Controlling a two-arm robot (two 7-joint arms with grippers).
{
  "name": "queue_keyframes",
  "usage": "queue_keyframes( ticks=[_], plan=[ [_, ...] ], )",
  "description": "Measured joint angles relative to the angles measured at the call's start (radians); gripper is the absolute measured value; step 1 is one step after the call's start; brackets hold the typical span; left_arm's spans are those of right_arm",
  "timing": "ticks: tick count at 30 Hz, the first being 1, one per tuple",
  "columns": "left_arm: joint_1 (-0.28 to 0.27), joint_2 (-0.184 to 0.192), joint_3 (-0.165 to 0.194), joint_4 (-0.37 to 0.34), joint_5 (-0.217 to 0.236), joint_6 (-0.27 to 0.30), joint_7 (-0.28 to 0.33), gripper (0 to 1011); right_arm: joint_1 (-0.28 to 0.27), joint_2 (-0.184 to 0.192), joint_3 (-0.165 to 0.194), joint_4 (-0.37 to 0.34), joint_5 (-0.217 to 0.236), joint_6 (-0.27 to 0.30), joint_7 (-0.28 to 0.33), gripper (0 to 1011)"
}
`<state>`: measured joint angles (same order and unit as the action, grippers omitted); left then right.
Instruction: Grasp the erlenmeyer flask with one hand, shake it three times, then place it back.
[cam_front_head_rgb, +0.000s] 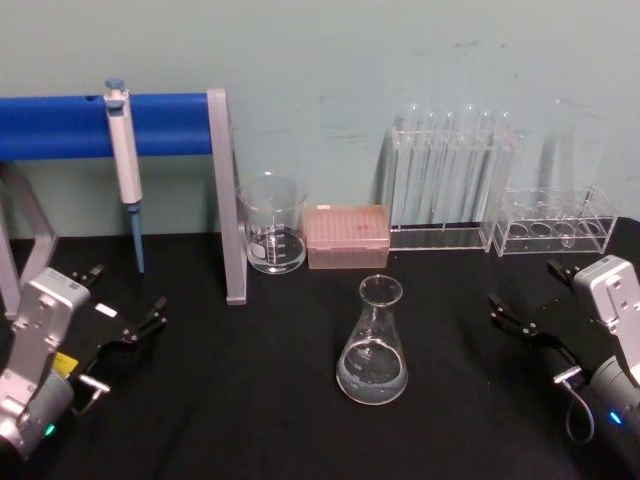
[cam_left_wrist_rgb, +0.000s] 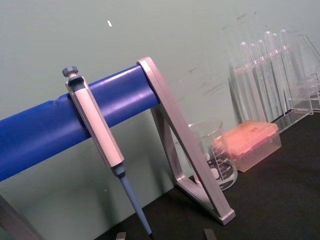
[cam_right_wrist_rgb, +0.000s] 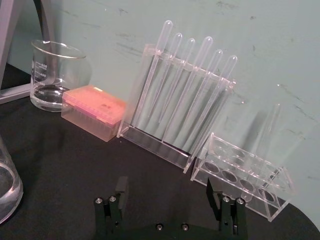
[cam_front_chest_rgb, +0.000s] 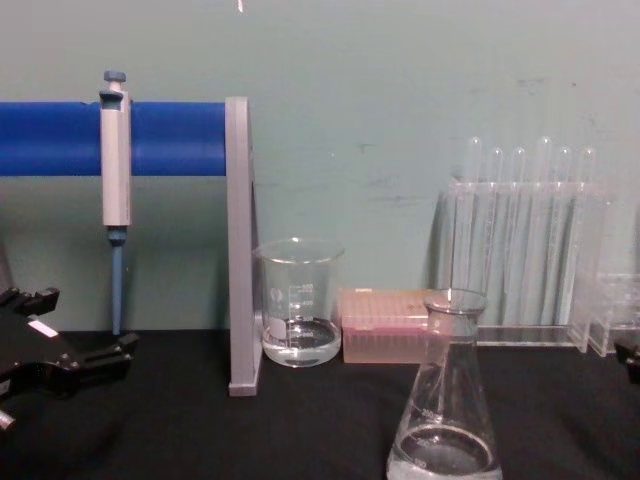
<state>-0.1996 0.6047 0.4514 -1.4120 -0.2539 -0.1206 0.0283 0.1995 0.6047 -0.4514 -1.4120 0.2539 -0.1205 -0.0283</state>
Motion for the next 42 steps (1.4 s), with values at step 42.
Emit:
queue_keyframes(
  ticks=[42],
  plan=[
    [0.000,0.000,0.000,0.000,0.000,0.000,0.000,1001,-0.168,0.026,0.134,-0.238,0.210,0.147,0.238,1000]
  ],
)
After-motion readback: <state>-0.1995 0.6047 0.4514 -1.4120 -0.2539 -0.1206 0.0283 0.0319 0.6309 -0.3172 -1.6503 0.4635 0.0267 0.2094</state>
